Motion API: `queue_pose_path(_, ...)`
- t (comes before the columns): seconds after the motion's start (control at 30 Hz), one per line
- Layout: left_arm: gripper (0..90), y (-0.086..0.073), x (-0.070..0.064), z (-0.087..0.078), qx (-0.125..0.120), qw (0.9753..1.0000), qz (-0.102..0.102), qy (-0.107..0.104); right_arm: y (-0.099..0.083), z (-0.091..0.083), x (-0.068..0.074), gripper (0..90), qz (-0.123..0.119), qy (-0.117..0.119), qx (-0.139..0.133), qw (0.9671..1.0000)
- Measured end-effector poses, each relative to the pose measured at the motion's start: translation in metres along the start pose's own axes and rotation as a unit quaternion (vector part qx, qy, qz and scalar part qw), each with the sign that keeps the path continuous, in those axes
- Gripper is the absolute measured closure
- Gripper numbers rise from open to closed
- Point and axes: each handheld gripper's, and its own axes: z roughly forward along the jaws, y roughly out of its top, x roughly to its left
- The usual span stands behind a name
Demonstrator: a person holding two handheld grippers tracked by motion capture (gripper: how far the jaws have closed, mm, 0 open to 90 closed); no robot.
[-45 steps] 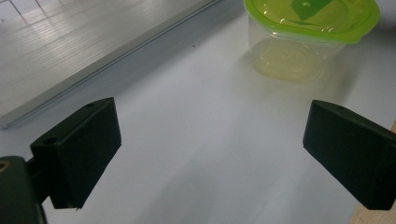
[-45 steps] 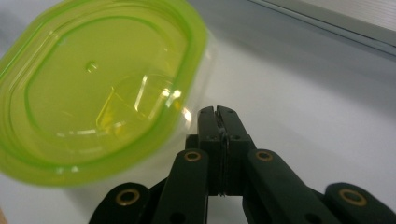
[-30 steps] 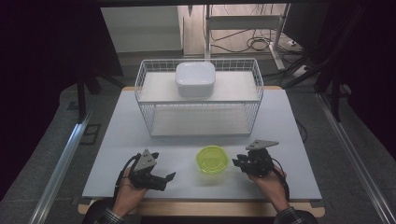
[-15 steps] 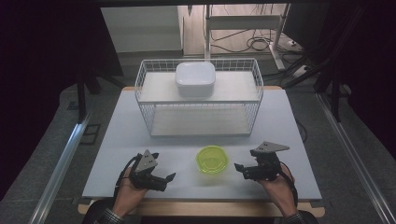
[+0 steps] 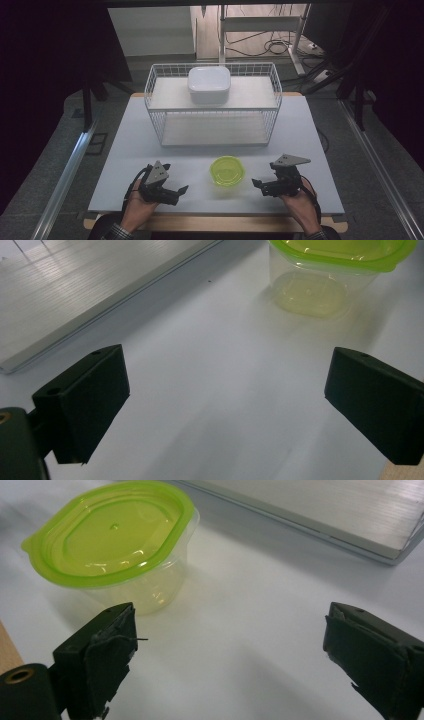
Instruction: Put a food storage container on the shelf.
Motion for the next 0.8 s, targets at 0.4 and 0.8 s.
queue_pose_path(0.4, 3.9, 0.0, 0.0, 0.0, 0.001, 1.0, 0.0, -0.001, 0.008, -0.002, 0.005, 2.0, 0.008, -0.006, -0.01, 0.9999)
queue_pose_path(0.8, 3.9, 0.0, 0.0, 0.001, 0.003, 1.0, 0.004, 0.0, 0.025, 0.0, 0.004, 20.7, 0.064, 0.05, 0.0, 0.9967)
